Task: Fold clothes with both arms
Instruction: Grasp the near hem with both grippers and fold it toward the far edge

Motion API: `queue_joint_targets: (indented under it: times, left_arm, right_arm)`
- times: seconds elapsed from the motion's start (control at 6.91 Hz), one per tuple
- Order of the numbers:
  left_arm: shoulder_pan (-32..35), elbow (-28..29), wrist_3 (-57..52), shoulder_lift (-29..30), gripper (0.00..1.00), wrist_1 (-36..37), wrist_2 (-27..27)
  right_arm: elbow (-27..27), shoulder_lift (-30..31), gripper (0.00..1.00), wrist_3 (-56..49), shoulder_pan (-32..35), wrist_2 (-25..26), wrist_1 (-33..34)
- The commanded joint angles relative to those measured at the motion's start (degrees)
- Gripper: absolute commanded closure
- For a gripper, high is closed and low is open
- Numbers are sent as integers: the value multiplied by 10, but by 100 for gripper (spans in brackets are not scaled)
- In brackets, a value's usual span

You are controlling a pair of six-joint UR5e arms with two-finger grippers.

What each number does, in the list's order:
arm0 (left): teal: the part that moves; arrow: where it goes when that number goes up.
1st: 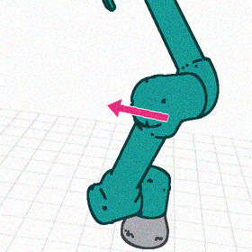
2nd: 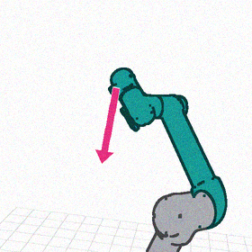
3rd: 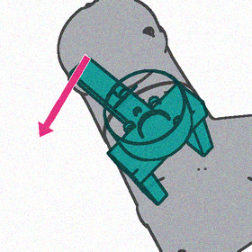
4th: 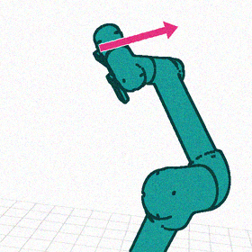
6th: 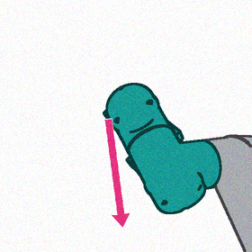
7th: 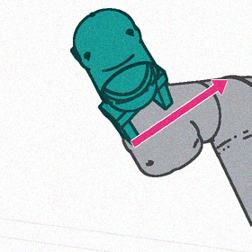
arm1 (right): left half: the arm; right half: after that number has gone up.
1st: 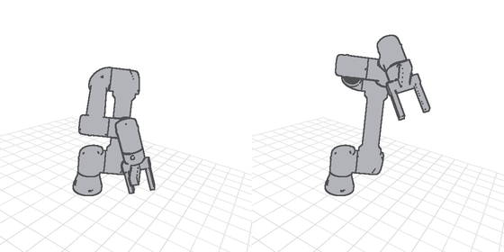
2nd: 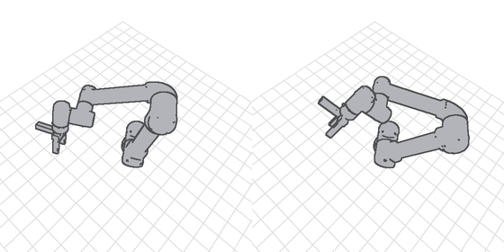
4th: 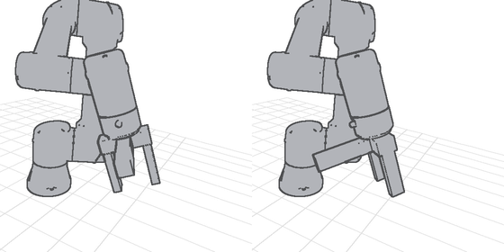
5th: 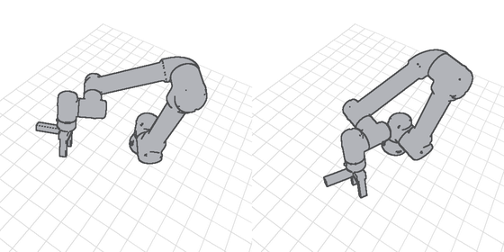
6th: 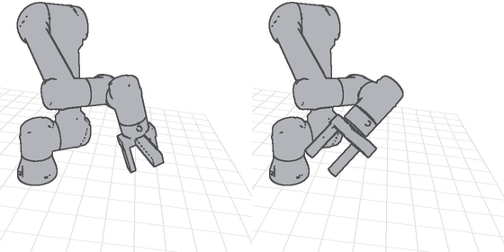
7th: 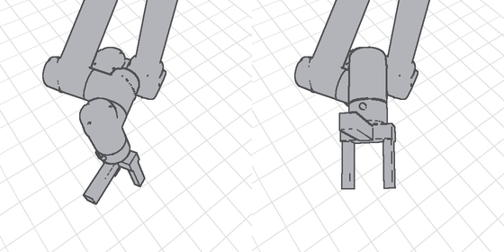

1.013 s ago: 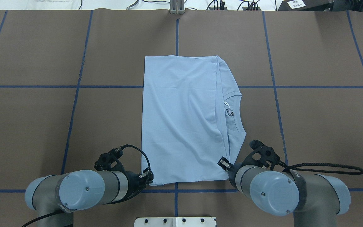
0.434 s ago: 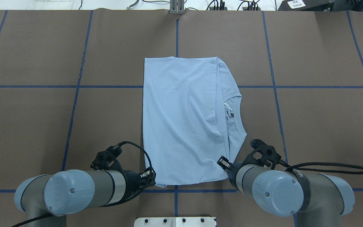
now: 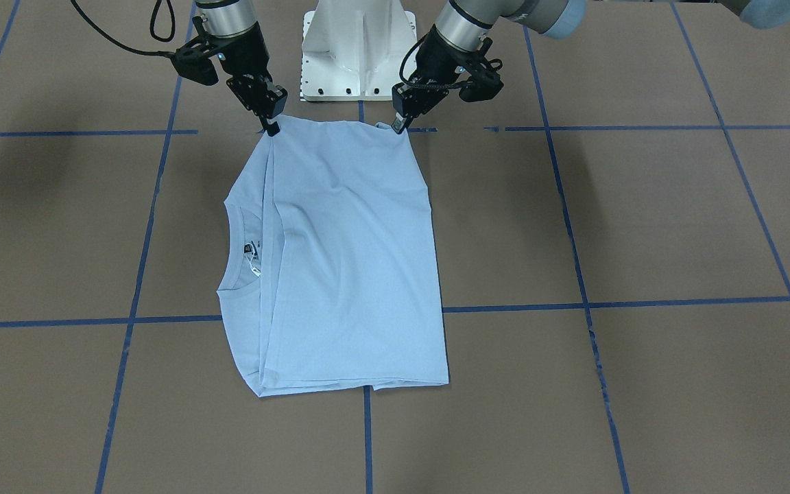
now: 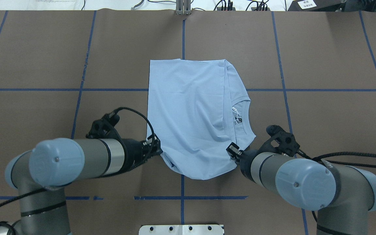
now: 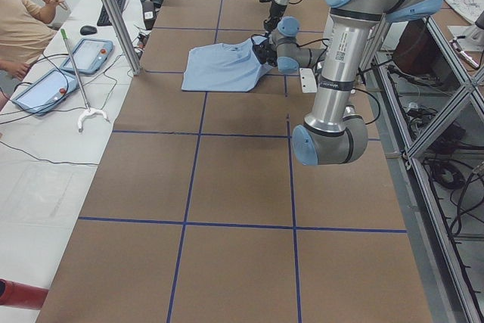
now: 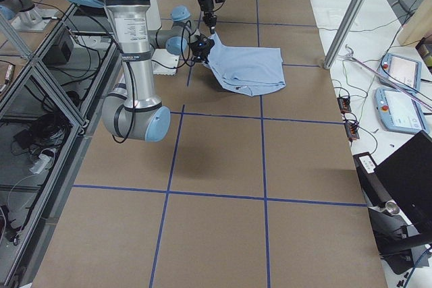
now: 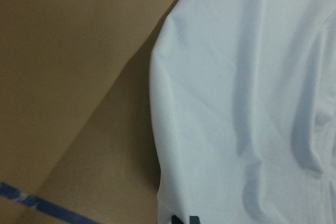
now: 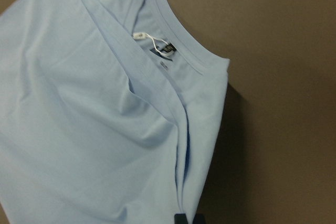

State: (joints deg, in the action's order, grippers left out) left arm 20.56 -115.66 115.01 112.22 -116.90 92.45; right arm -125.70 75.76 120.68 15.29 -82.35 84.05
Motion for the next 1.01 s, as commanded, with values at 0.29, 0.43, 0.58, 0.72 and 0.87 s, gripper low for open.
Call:
queue_joint_targets:
  times: [0.29, 0.43, 0.58, 0.72, 0.87]
  left_arm:
    - [121, 132, -91, 103, 100, -12, -1]
    - [134, 187, -94, 132, 100, -29, -2]
    - [137, 220, -131, 140, 100, -60, -5]
    - [151, 256, -145, 150, 100, -81, -5]
    - [163, 290, -192, 159, 100, -100, -7]
  right_arm:
    - [131, -115, 100, -114, 185, -89, 14]
    - [175, -145, 100, -125, 217, -111, 13]
    - [233, -180, 100, -135, 228, -120, 12]
    - [293, -214, 100, -143, 242, -133, 9]
    - [378, -250, 100, -162, 259, -145, -57]
